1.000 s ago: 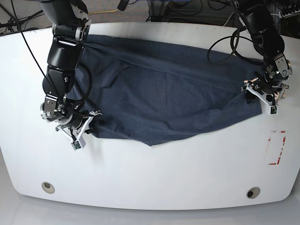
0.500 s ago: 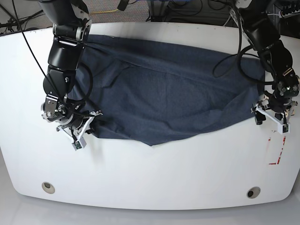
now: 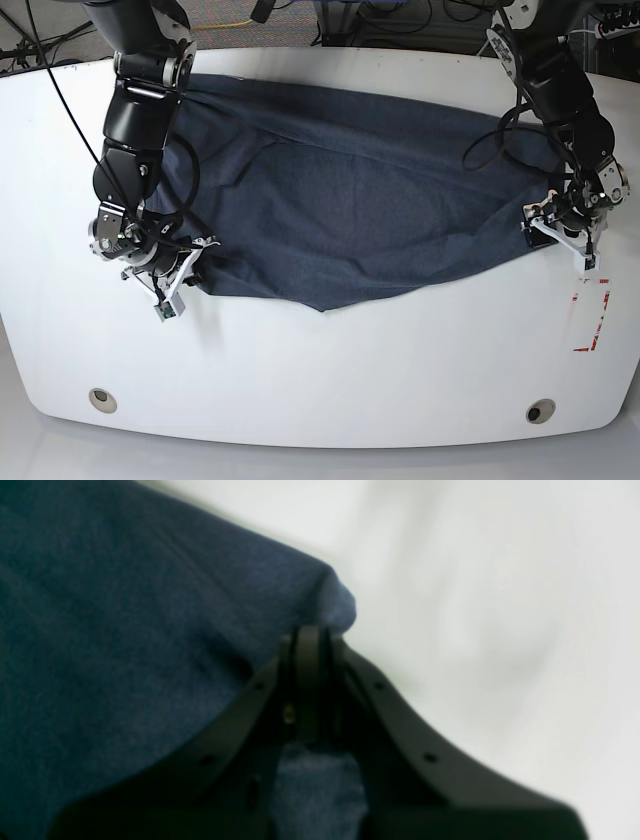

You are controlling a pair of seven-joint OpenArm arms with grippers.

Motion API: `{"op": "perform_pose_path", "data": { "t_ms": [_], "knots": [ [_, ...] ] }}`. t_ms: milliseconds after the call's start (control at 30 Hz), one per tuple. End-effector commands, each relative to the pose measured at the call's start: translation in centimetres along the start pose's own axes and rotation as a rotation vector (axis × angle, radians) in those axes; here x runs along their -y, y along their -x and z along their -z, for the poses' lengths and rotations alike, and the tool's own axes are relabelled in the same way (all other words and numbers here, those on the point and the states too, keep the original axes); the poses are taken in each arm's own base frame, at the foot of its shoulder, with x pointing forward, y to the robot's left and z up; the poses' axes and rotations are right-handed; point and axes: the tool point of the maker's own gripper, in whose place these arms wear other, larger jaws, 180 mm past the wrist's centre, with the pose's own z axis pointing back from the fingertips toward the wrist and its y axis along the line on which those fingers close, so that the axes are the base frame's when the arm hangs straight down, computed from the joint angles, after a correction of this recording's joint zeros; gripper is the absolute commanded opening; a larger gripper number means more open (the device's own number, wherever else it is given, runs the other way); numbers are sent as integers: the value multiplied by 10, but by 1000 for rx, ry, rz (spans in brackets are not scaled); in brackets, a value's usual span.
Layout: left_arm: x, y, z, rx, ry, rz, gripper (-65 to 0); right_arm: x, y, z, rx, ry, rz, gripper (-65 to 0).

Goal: Fold the T-shirt properly
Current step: 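Lift the grasped edge with both grippers and pull it taut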

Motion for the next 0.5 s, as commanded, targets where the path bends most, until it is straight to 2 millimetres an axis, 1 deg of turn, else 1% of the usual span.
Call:
{"op": "perform_pose_path", "data": {
  "t_ms": [0, 67, 100, 133, 167, 267, 300, 367, 433, 467],
  "knots": [
    [-1, -20, -3, 55, 3, 8, -240, 8, -27, -8, 74, 15, -16, -650],
    [0, -14, 1, 36, 13, -6, -317, 8, -27, -8, 74, 15, -16, -650],
    [1, -10, 5, 23, 20, -15, -376, 8, -27, -8, 74, 15, -16, -650],
    [3, -3, 9, 1, 28, -25, -450, 8, -27, -8, 74, 15, -16, -650],
    [5, 4, 13, -19, 36, -34, -507, 8, -27, -8, 74, 15, -16, -650],
    [13, -2, 21, -30, 60, -33, -631, 8, -27, -8, 74, 15, -16, -650],
    [17, -4, 24, -28, 68, -26, -650, 8, -27, -8, 74, 15, -16, -650],
    [21, -6, 26, -13, 77, -20, -650, 8, -28, -8, 77, 16, -16, -650],
    [21, -15, 25, 24, 75, -12, -650, 9, -30, -8, 81, 17, -17, -650],
    [21, -23, 22, 47, 70, -4, -650, 9, -31, -8, 83, 16, -17, -650]
  ]
}}
